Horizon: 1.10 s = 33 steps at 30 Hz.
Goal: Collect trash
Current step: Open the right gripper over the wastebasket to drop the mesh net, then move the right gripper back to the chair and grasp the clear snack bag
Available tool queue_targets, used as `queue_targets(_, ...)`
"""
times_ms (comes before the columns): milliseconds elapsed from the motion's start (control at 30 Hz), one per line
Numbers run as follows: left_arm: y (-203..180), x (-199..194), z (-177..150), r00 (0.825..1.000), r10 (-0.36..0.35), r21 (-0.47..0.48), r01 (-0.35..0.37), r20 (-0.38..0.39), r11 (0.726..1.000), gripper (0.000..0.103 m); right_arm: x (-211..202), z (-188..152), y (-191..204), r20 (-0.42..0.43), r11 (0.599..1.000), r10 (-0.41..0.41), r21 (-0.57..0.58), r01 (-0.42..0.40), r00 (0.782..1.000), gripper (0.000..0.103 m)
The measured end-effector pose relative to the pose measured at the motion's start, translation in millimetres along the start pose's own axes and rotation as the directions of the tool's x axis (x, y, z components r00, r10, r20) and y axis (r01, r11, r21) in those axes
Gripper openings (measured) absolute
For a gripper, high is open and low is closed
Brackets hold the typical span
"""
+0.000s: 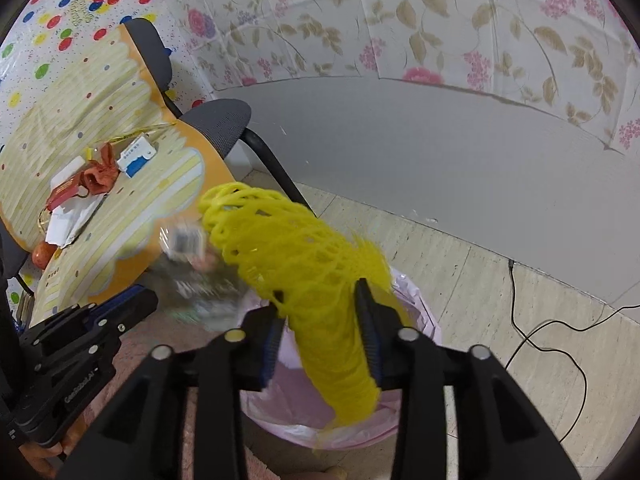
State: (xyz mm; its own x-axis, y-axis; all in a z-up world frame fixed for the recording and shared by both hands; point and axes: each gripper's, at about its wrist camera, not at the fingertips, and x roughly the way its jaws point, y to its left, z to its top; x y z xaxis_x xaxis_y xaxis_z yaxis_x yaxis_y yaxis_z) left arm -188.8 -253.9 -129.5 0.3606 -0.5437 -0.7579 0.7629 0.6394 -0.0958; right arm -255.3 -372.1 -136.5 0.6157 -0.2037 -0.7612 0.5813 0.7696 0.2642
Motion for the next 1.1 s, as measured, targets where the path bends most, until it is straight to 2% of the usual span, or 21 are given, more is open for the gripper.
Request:
queue_targets(67,5,-3,0,1.0,0.013,-0.007,-0.013,0.005,1.0,0.033,6,0,0,-0.017,1.0,0.001,0.006,-0.001,1.0,0.042)
queue_targets(167,14,-12,0,0.999,0.038,-0.031,-0.037,0.02,0.999,0.036,9,1,2,-0.029,1.0,0.007,-0.007,-0.007,1.0,0.052)
queue_targets(400,32,-40,1,0.993,0.101,-0.071,-0.096,0.067,0.993,0.038,-10,7,11,0.017,0.999,0.014,-0.029,-0.014,1.0,0.053)
queue_targets(700,52,-79,-5,0.986,0.142,-0.137,-0.129,0.092,0.982,0.039,-48,12,42,0.089,0.992,0.051,-0.118,-0.04,0.995,0.053)
queue_targets(867,73,-106,-9,0.976,0.185,-0.201,-0.16,0.111,0.966,0.053,-61,20,72,0.103,0.977,0.096,-0.202,-0.074,0.99,0.053)
queue_targets(967,90,-122,-11,0.966,0.234,-0.242,-0.202,0.113,0.949,0.054,-65,24,90,0.102,0.963,0.121,-0.253,-0.091,0.987,0.053)
queue_targets(1100,112,-138,-13,0.951,0.288,-0.287,-0.247,0.112,0.926,0.062,-64,31,118,0.094,0.939,0.159,-0.321,-0.121,0.983,0.053)
